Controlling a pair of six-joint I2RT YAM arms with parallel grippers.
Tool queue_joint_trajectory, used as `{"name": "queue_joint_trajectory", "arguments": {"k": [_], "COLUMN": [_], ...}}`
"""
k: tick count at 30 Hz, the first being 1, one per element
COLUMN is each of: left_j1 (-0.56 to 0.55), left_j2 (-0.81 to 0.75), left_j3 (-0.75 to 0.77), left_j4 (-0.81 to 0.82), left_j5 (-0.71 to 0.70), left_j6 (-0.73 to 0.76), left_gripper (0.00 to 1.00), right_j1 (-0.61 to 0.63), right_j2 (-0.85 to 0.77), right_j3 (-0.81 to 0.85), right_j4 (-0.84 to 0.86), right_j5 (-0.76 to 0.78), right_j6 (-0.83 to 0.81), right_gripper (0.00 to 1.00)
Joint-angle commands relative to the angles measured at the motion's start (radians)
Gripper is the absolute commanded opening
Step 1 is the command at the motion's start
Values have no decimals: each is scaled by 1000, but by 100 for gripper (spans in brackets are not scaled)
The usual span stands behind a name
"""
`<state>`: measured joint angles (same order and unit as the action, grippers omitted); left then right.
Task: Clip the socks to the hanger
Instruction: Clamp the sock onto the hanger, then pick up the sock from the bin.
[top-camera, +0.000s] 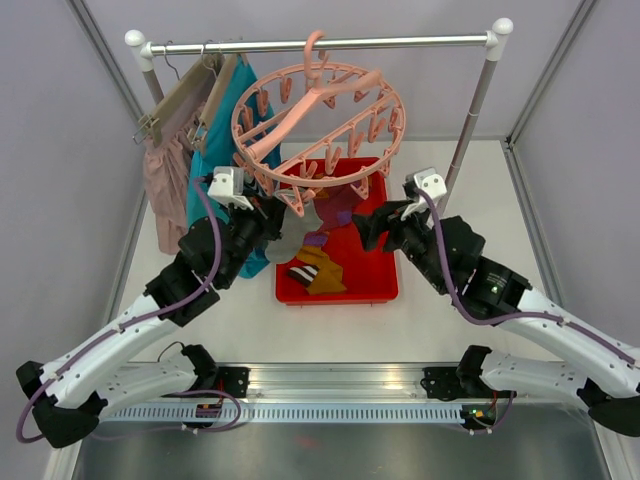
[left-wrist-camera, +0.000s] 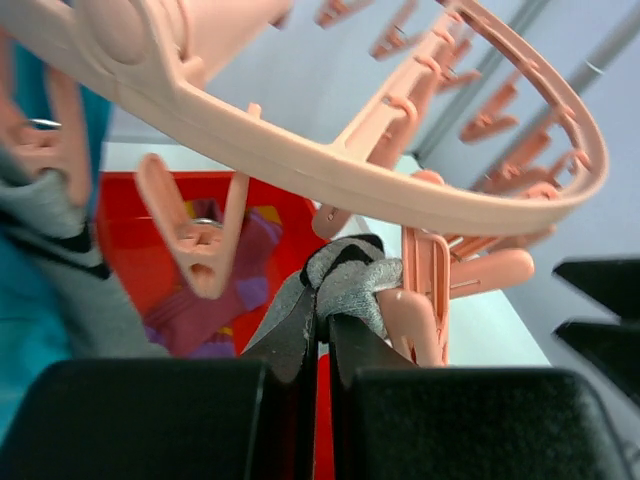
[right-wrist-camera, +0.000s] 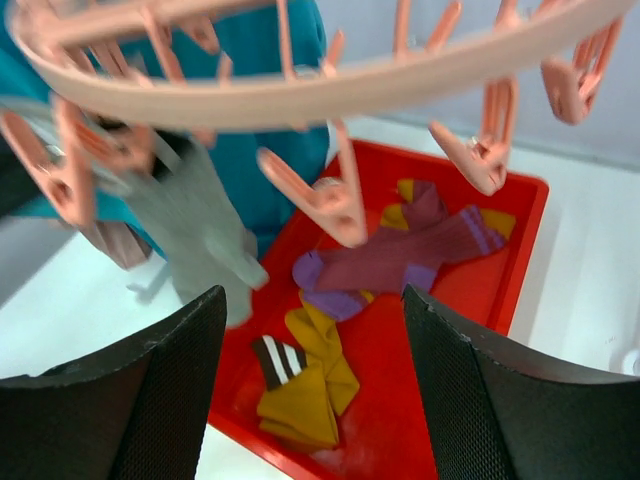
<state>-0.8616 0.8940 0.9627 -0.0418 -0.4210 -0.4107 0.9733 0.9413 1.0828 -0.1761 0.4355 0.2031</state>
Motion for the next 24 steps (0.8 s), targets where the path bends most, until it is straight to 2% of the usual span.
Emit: {"name": "queue_joint_trajectory", "arguments": {"k": [1, 9, 17, 20, 24], "left_j1": [-2, 10, 29, 30, 30], "left_j2": [-24, 3, 17, 17, 19], "left_j3": [79, 142, 151, 151, 149], "left_j4": [-93, -202, -207, -201, -198], "left_j5": [-171, -357, -352, -332, -300], "left_j6": [76, 133, 124, 116, 113], "left_gripper": [4, 4, 6, 5, 6], "right_j1": [7, 5, -30, -131, -243], "right_j2": [36, 229, 525, 615, 721], "right_j3": [-78, -141, -54, -8, 84], "right_j4": [-42, 24, 148, 167, 146], "right_j5": [17, -38, -58, -139, -127], "right_j6": [53, 84, -11, 38, 125], "right_gripper": [77, 76, 73, 69, 68]}}
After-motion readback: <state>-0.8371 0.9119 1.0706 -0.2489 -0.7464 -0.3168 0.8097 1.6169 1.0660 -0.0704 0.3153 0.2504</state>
